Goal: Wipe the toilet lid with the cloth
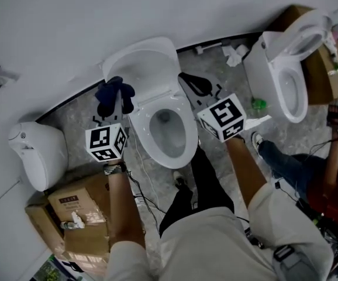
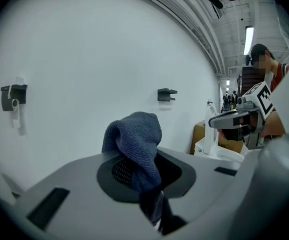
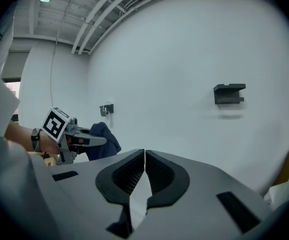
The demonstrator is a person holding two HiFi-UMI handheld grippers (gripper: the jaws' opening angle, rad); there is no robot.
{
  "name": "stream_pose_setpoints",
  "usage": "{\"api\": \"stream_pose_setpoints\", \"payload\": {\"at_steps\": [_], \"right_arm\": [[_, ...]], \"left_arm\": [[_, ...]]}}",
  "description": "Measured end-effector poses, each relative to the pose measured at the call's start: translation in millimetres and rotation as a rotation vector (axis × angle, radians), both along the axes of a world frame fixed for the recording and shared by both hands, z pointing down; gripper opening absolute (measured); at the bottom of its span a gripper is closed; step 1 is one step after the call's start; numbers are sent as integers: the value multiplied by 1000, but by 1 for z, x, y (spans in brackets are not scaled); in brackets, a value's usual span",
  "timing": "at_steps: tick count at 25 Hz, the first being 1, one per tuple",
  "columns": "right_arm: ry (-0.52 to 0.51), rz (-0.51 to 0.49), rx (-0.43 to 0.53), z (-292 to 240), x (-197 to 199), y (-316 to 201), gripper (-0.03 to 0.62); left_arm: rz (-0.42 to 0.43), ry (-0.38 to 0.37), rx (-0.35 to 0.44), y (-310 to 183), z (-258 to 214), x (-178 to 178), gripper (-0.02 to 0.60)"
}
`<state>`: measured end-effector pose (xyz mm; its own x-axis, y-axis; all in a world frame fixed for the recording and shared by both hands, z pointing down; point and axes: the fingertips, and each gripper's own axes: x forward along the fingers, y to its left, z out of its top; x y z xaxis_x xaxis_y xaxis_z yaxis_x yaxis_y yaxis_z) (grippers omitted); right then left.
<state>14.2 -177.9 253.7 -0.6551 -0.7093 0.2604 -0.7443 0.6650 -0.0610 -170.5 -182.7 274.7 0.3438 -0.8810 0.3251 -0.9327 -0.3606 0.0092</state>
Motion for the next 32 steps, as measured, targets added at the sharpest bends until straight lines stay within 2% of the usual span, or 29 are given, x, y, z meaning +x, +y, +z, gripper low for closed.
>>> {"api": "stream_pose_setpoints", "payload": {"at_steps": [5,16,22,32], "right_arm": [[-8,5,-34,33,0,-24,29],[-27,-4,-101,78,-5,-57,29],[-25,-12,-116,91,-5,-69,29],[-28,5,-128,103,-2,-86,29]], "left_arm": [[-80,8,-32,-26,35,-18,51],[-116,-41,-85,-66,97,-27,51],[-147,-52,-100,-81,114,-42,51],[-165,-47,-80,-106,130,-29,51]]}}
